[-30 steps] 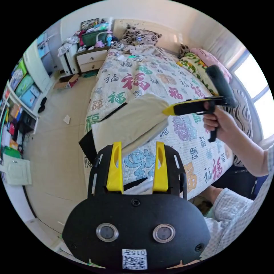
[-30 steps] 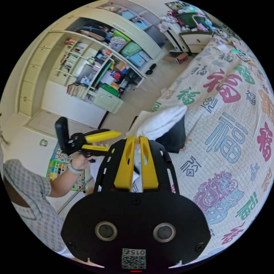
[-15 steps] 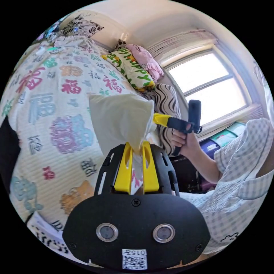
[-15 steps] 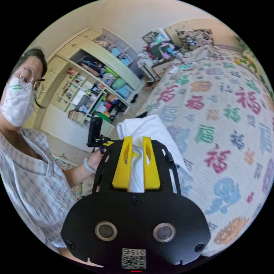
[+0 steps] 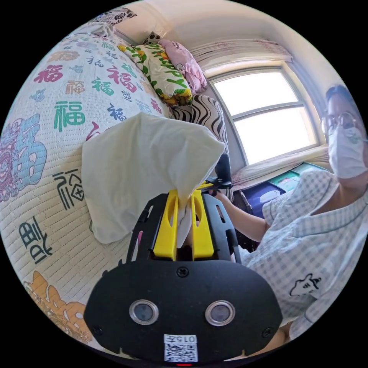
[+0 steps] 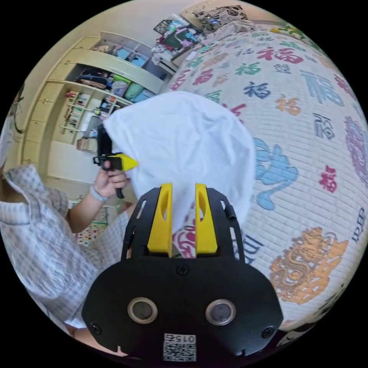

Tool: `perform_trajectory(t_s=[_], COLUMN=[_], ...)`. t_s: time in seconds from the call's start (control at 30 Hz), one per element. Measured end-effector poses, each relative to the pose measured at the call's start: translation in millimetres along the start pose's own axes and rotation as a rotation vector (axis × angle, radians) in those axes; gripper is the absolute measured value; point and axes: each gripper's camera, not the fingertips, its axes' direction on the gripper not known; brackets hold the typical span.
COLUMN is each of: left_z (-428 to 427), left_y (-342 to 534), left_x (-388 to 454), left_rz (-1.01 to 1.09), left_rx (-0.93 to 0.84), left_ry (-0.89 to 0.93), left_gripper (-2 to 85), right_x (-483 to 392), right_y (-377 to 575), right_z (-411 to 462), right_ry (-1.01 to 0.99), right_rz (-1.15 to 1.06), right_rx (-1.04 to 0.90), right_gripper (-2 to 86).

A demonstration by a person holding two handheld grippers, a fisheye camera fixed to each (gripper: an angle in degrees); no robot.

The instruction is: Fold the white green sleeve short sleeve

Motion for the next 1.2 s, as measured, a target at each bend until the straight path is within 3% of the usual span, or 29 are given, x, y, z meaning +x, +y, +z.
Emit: perform_trajectory(t_s=[0.1, 0.2, 0.33, 0.53, 0.67, 1.03, 1.2], left_z=[-12, -26, -33, -24, -15, 7, 32], left_y=[11, 22, 29, 20, 24, 97, 134], left_x=[-22, -41, -59, -76, -73, -63, -78], left_rz=[0.002, 0.005, 0.039, 0.121, 0.12, 0.071, -0.003], left_rx=[0.07, 0.132, 0.134, 0.05, -0.01, 0.132, 0.211], left_ry=[0.015, 0.023, -0.027, 0.003, -0.028, 0.045, -0.177], left_gripper=[5.4, 5.4, 5.4, 5.5, 5.4, 6.0, 10.9], right_x=[25, 42, 24, 31, 21, -135, -191], right_y=[16, 22, 39, 88, 128, 266, 309], right_z=[-8, -4, -12, -72, -145, -302, -320], right_ry=[0.179, 0.122, 0.324, 0.003, -0.091, -0.033, 0.03], right_rz=[0.053, 0.063, -0.039, -0.033, -0.04, -0.247, -0.268], right_rx=[-0.028, -0.063, -0.096, 0.061, 0.202, 0.395, 0.547], right_gripper=[13.2, 13.3, 4.7, 0.4, 0.1, -0.2, -0.1])
